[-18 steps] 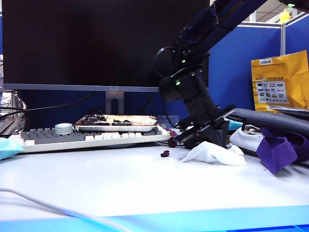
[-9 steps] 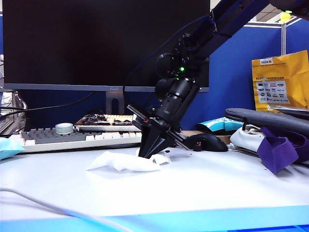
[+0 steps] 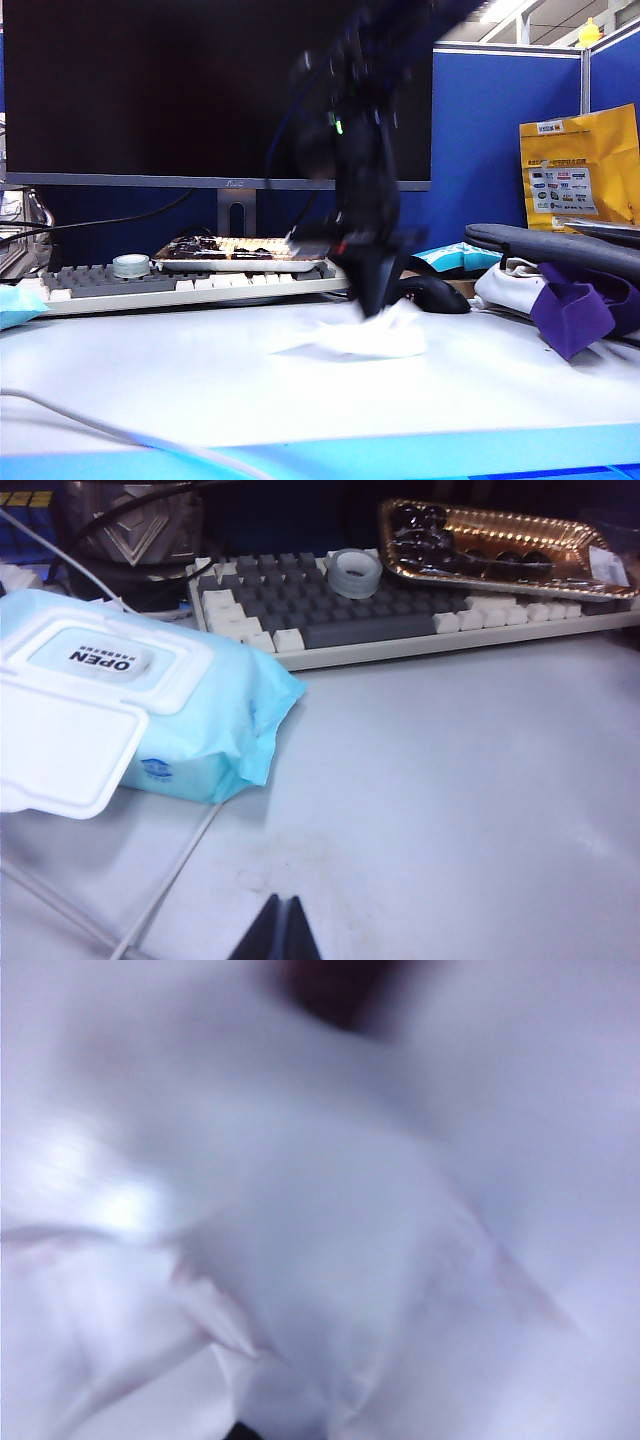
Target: Use the wet wipes on the table to wipe the cherry juice off the table, then put the wipes back on the table.
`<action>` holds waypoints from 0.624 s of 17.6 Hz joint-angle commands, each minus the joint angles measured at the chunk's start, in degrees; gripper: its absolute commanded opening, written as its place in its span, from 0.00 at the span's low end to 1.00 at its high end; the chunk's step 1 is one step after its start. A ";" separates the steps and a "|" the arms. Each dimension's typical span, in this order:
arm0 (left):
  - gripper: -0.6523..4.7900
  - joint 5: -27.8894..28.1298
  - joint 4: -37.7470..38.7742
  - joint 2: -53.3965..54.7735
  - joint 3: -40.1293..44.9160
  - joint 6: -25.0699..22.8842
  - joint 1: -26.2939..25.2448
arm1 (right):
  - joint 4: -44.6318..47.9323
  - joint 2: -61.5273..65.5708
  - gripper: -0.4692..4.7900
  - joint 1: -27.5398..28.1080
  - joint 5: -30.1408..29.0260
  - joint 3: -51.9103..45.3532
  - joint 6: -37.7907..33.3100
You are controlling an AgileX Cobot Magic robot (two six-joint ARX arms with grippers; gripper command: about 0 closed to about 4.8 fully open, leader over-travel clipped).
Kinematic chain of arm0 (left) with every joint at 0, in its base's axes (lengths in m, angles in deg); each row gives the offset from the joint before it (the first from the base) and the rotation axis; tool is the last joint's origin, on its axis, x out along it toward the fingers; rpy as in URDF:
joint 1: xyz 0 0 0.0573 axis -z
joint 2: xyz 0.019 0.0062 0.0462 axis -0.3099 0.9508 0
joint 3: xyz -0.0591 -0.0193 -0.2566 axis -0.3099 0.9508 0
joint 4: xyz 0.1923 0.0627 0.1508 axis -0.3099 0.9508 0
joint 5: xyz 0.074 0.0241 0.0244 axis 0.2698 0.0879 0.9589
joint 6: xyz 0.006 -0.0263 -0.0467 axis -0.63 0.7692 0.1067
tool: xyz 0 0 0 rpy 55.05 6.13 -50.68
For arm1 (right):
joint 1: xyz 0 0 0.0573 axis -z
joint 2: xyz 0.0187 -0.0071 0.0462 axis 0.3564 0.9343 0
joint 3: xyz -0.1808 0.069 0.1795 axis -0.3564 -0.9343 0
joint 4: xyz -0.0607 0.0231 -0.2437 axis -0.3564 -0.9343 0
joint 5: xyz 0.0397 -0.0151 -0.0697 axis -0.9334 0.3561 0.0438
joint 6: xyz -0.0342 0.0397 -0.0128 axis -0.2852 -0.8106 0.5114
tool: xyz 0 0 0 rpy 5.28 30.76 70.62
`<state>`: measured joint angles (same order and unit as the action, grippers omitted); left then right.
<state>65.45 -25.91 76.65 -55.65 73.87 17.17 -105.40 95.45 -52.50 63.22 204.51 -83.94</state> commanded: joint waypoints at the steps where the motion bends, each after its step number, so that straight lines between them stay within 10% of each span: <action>1: 0.11 -0.17 0.59 -0.17 0.33 -0.02 -0.02 | 0.22 -1.75 0.08 0.00 6.91 0.26 -2.23; 11: 0.11 -0.17 0.59 -0.17 0.33 -0.02 -0.02 | 4.31 2.80 0.08 0.63 9.77 0.15 -2.21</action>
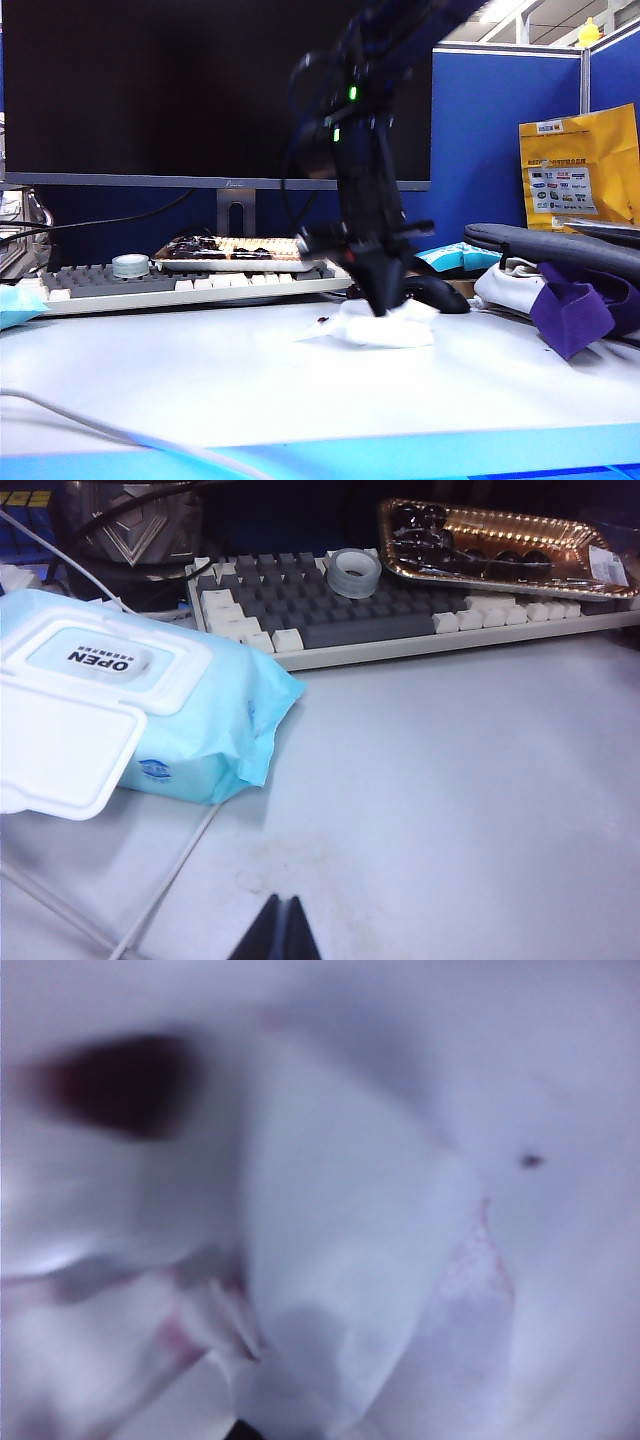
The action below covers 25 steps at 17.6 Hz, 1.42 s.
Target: Use the wet wipes on the table to wipe the cherry juice off the table, then put the wipes back on the table.
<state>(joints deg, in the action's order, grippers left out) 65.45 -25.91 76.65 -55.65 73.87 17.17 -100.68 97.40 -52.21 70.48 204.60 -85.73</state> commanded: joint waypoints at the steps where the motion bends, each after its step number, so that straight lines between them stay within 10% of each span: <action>1: 0.11 -0.17 0.59 -0.17 0.33 -0.02 -0.02 | -0.24 1.27 0.08 0.44 2.10 0.09 -0.42; 3: 0.11 -0.17 0.59 -0.17 0.33 -0.02 -0.02 | -0.50 2.12 0.08 0.76 -0.85 -0.07 -0.63; 9: 0.11 -0.17 0.59 -0.17 0.33 -0.02 -0.02 | -4.39 2.34 0.08 -0.04 -37.70 -0.15 5.49; 11: 0.11 -0.17 0.57 -0.17 0.33 -0.02 -0.02 | -4.42 2.36 0.08 -0.17 -34.25 -0.17 5.03; 14: 0.11 -0.17 0.59 -0.17 0.33 -0.02 -0.02 | -4.48 2.36 0.08 0.44 -7.82 -0.33 1.77; 18: 0.11 -0.17 0.57 -0.17 0.33 -0.02 -0.02 | -4.48 2.36 0.08 3.48 8.22 -0.31 -0.90; 22: 0.11 -0.17 0.59 -0.17 0.33 -0.02 -0.02 | -4.48 2.36 0.08 5.31 6.12 -0.28 -1.64; 25: 0.11 -0.17 0.59 -0.17 0.33 -0.02 -0.02 | -2.97 2.36 0.08 5.29 -14.36 -0.28 0.39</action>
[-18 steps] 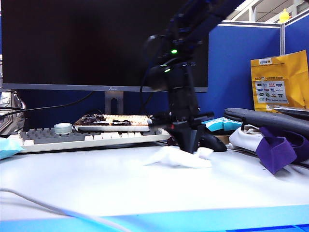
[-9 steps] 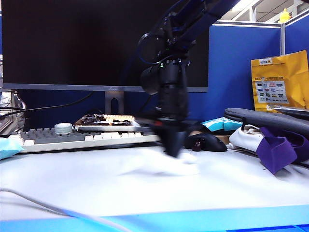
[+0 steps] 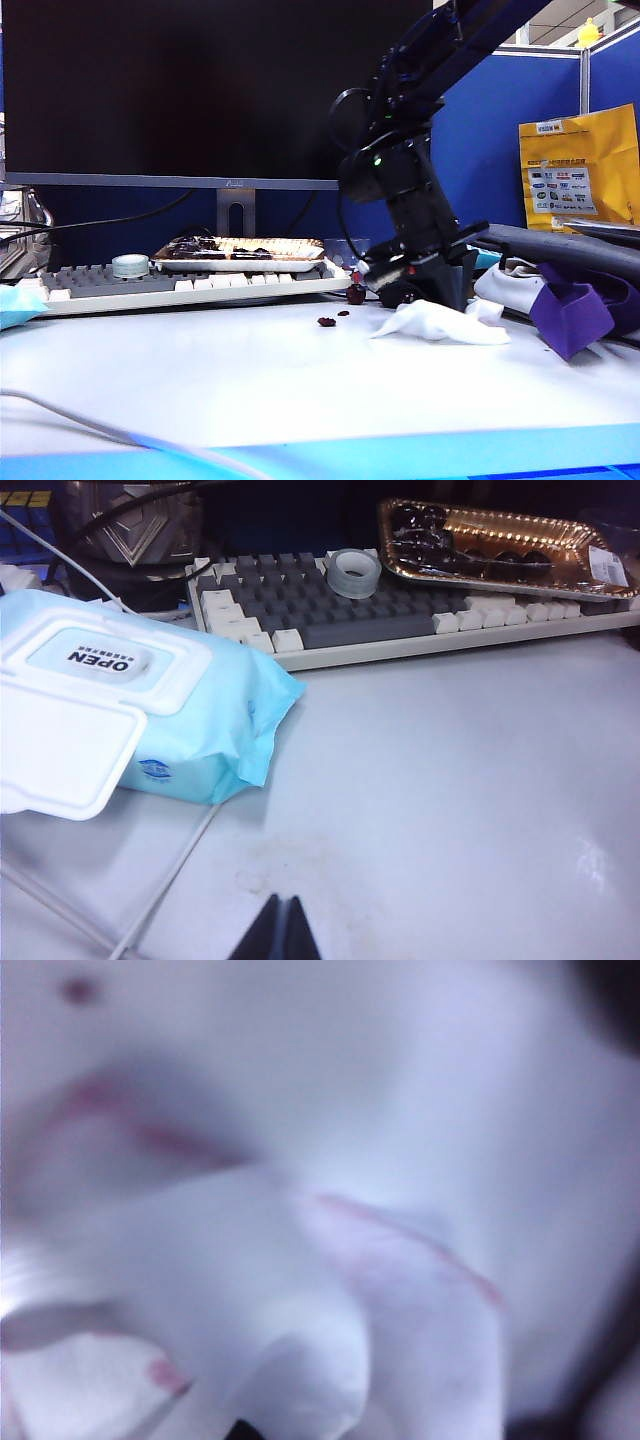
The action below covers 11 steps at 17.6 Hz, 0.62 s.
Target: Use the wet wipes on the table to wipe the cherry juice off the table, then put the wipes back on the table.
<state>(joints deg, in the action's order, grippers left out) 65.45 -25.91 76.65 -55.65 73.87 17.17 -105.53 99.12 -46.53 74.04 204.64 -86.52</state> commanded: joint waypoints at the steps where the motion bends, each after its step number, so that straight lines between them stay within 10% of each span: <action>1: 0.11 -0.17 0.59 -0.17 0.33 -0.02 -0.02 | 1.95 0.63 0.08 -0.39 -21.59 -0.33 1.97; 9: 0.11 -0.17 0.59 -0.17 0.33 -0.02 -0.02 | 0.44 0.63 0.08 -3.80 -51.06 -0.35 8.66; 11: 0.11 -0.13 0.57 -0.17 0.33 -0.02 -0.02 | 0.37 0.61 0.08 -5.90 -45.66 -0.35 7.78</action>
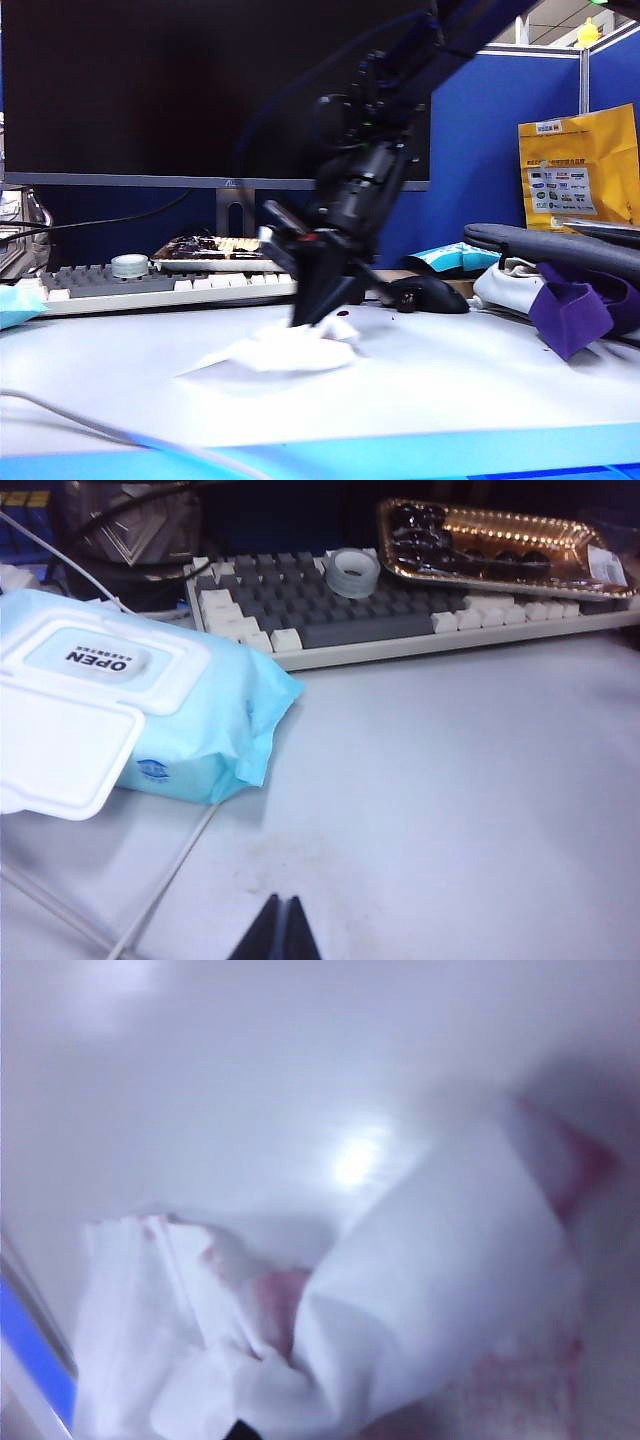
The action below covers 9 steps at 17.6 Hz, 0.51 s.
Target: Use the wet wipes on the table to wipe the cherry juice off the table, then put the wipes back on the table.
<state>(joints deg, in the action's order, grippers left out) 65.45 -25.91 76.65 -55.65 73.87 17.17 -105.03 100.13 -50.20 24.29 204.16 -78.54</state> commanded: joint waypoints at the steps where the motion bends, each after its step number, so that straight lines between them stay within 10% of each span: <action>1: 0.11 -0.20 0.59 -0.17 0.33 -0.02 -0.02 | -0.13 -0.39 0.08 -3.30 7.93 0.11 -1.07; 6: 0.11 -0.15 0.59 -0.17 0.33 -0.02 -0.02 | -0.20 -0.35 0.08 -6.38 49.05 -0.76 -6.36; 9: 0.11 -0.15 0.59 -0.17 0.33 -0.02 -0.02 | -0.24 -0.39 0.08 -5.62 48.33 -0.72 -6.51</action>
<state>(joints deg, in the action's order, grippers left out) 65.45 -25.89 76.65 -55.65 73.87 17.17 -105.73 99.08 -55.32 77.36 203.79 -85.34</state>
